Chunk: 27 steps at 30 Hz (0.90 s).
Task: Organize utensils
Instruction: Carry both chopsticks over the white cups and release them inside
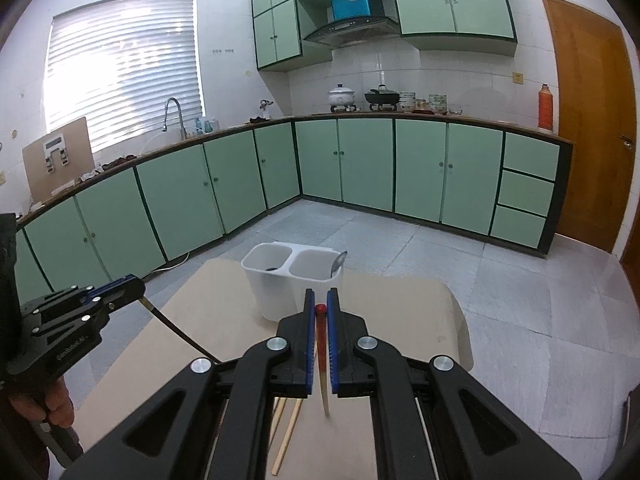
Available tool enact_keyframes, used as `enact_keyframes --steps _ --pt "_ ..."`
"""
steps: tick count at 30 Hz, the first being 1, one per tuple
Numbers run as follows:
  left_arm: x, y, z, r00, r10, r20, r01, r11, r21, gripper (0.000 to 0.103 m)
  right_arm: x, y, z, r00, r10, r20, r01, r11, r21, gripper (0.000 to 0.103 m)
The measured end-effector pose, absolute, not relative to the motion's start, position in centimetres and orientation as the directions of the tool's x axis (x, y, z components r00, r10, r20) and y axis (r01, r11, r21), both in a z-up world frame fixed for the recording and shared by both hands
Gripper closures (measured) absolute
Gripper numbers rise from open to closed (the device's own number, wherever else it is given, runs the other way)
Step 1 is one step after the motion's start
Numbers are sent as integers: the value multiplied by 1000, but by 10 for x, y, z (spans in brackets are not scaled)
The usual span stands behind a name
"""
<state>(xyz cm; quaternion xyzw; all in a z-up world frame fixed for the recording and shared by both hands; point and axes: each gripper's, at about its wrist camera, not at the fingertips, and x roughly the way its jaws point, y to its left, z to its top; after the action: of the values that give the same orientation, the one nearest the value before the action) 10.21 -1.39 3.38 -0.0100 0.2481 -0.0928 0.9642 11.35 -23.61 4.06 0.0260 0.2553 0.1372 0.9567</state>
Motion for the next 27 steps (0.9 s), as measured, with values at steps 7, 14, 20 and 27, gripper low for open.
enact_keyframes --steps 7,14,20,27 --pt "111 -9 49 869 -196 -454 181 981 -75 97 127 -237 50 826 308 -471 -281 951 128 97" --pt "118 -11 71 887 -213 -410 197 977 -83 97 138 -238 78 833 351 -427 -324 936 135 97" --pt "136 -14 112 925 -210 -318 199 978 -66 97 154 -237 121 854 383 -352 -362 924 125 97" --pt "182 -27 152 957 -193 -219 187 981 -46 97 201 -227 162 878 390 -279 -367 921 134 97"
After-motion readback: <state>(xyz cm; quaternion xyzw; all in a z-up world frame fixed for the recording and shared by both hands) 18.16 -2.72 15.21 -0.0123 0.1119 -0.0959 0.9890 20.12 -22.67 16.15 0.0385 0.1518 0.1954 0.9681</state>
